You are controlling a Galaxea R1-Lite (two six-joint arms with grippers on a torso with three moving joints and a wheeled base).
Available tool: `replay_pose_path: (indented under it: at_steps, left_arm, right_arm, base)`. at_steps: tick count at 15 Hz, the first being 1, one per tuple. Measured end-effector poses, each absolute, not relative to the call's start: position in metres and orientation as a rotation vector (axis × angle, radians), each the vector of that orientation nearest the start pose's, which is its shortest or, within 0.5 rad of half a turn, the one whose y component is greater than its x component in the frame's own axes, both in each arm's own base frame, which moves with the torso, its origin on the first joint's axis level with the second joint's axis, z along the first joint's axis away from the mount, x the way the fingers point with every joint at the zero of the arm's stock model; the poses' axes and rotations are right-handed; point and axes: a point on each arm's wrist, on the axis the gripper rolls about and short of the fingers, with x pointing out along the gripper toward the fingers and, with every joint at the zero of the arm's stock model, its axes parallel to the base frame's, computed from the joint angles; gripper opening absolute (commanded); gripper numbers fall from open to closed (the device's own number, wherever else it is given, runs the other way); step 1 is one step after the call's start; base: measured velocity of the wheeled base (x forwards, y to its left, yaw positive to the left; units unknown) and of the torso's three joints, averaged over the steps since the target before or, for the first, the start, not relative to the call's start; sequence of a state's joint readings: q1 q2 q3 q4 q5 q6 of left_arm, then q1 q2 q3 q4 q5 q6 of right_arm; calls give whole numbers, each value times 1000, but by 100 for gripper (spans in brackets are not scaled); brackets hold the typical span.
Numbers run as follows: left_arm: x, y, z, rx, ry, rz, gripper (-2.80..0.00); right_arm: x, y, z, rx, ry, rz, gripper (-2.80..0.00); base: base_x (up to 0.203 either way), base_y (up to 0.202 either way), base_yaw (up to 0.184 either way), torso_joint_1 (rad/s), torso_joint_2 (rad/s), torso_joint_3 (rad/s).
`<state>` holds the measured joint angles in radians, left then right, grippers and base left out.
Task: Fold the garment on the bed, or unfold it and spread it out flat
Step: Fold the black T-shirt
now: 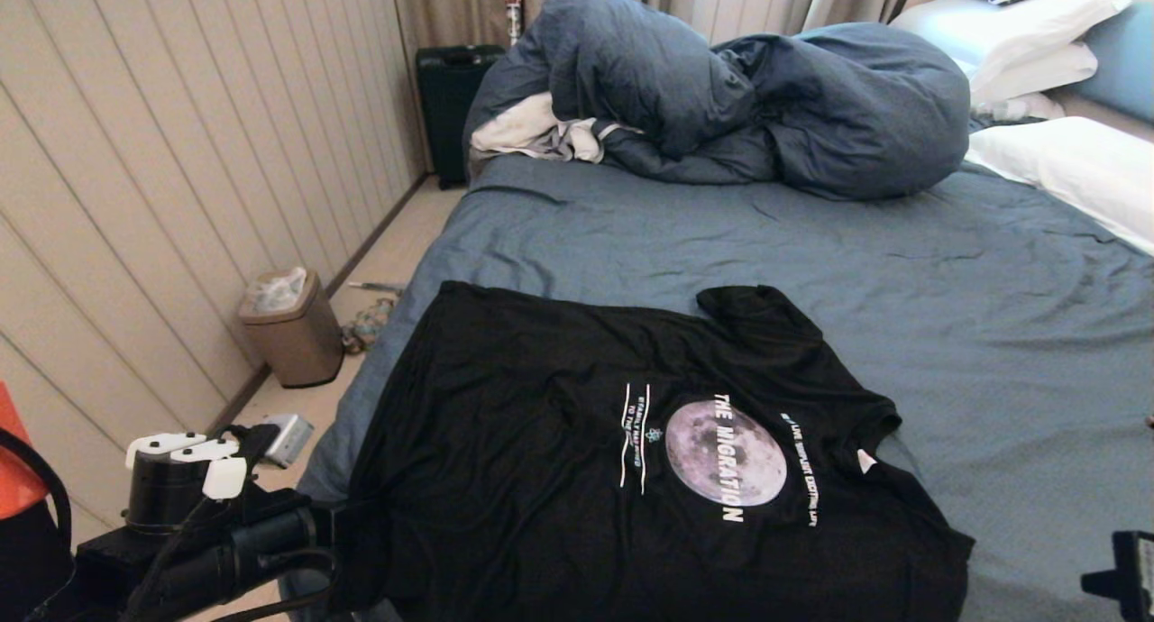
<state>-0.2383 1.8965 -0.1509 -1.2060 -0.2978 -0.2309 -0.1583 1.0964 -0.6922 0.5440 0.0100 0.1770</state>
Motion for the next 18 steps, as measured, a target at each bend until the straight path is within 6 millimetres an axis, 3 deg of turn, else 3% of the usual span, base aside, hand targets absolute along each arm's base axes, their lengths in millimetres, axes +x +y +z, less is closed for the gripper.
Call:
replay_pose_path:
  at_steps: [4, 5, 18]
  left_arm:
    - [216, -58, 52, -228, 583, -436, -280]
    - [214, -57, 51, -225, 589, -435, 0]
    - [199, -64, 54, -203, 582, -489, 0]
  right_arm:
    - [117, -18, 184, 237, 883, -216, -280]
    - [117, -18, 184, 237, 881, -214, -280]
    - [121, -19, 195, 238, 848, -211, -280]
  base:
    - [0, 0, 0, 0, 0, 0]
    - [0, 0, 0, 0, 0, 0]
    - [0, 0, 0, 0, 0, 0]
